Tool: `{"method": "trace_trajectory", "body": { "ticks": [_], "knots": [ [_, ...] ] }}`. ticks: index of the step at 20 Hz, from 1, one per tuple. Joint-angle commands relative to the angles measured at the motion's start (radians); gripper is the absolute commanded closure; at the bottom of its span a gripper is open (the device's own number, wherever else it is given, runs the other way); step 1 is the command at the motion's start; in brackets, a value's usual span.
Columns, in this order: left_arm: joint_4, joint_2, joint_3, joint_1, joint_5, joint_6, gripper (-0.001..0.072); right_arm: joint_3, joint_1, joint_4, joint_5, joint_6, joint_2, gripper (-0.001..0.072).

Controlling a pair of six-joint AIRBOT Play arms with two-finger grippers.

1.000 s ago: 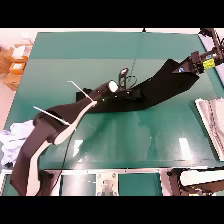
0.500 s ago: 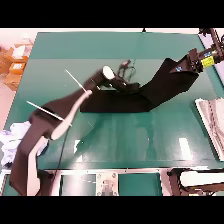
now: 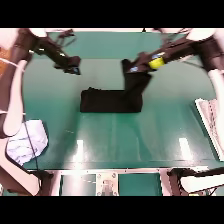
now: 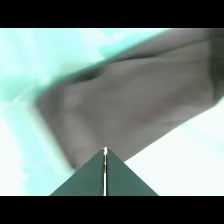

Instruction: Fold the shirts.

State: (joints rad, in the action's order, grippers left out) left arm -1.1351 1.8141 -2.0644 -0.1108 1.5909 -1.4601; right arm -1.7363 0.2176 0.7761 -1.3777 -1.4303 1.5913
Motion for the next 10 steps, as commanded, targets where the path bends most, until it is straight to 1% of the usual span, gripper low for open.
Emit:
{"method": "trace_trajectory", "body": {
  "ticks": [1, 2, 3, 4, 5, 6, 8, 10],
  "knots": [
    [-0.077, -0.05, 0.003, 0.106, 0.053, 0.002, 0.0676, 0.026, 0.253, -0.003, 0.397, -0.006, 0.128, 0.0689],
    [-0.078, -0.05, 0.007, 0.113, 0.052, 0.003, 0.0676, 0.026, 0.325, -0.007, 0.518, -0.006, 0.19, 0.0632],
    [-0.077, -0.05, 0.011, 0.118, 0.055, 0.003, 0.0676, 0.025, 0.397, -0.007, 0.644, -0.006, 0.258, 0.0418],
    [-0.078, -0.051, 0.021, 0.118, 0.053, 0.005, 0.0677, 0.022, 0.445, -0.006, 0.725, -0.006, 0.31, 0.0178],
    [-0.078, -0.051, 0.026, 0.118, 0.056, 0.021, 0.0676, 0.018, 0.462, -0.007, 0.739, -0.007, 0.335, 0.0164],
    [-0.078, -0.051, 0.029, 0.118, 0.056, 0.038, 0.0676, 0.015, 0.447, 0.006, 0.692, -0.006, 0.33, 0.0163],
    [-0.078, -0.051, 0.036, 0.118, 0.063, 0.06, 0.0677, 0.0, 0.341, 0.1, 0.505, -0.007, 0.274, 0.0164],
    [-0.079, -0.051, 0.036, 0.118, 0.068, 0.066, 0.0677, 0.001, 0.185, 0.184, 0.322, -0.053, 0.198, 0.0164]
  ]
}}
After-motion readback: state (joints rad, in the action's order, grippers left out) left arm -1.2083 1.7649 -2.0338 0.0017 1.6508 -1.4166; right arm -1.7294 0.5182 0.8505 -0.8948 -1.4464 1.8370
